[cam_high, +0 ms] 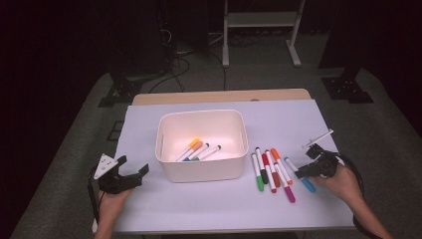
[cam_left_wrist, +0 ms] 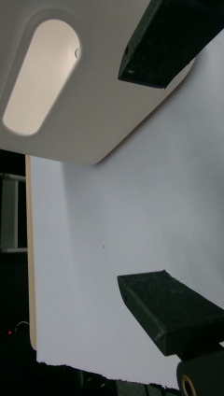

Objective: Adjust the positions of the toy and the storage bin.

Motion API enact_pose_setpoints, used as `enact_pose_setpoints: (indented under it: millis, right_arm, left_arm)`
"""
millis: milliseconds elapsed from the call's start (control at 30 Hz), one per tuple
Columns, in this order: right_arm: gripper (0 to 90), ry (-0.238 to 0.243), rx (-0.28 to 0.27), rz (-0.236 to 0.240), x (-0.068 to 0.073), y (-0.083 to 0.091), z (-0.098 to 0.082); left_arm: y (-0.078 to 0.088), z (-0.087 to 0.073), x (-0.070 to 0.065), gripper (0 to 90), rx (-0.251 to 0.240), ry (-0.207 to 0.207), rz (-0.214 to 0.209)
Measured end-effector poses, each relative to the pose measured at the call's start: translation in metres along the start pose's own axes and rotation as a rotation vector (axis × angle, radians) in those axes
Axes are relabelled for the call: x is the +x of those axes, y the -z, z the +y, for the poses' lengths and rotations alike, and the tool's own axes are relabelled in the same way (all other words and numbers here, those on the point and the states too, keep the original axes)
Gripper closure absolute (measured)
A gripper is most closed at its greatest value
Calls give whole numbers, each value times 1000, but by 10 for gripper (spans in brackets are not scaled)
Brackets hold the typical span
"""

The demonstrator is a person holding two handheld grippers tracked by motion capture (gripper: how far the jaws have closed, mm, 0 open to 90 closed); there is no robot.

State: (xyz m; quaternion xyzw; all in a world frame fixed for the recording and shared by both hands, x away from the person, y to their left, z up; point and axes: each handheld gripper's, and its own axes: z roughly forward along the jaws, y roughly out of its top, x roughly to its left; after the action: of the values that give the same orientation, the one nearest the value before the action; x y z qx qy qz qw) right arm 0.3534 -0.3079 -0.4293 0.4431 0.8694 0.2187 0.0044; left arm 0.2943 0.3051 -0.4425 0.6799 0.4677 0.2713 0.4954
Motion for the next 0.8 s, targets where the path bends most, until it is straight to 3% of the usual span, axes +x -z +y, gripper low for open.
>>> enact_pose_setpoints:
  millis: [67,133,500,633,700,800]
  right_arm:
    - [753,10,-5,-22,1,0,-1]
    - [753,-4,-13,-10,-1,0,-2]
    - [756,-83,-55,137,-14,8,-9]
    - [755,-82,-61,180,-12,14,-8]
    - [755,-65,-60,168,-9,18,-6]
    - [755,-48,-71,189,-3,27,0]
  left_arm:
    - [0,0,0,27,-1,1,1]
    - [1,0,0,26,-3,3,0]
    - [0,0,1,26,-2,5,1]
    - [1,0,0,27,-2,4,1]
    - [1,0,0,26,-3,3,2]
    - [1,0,1,26,-3,2,1]
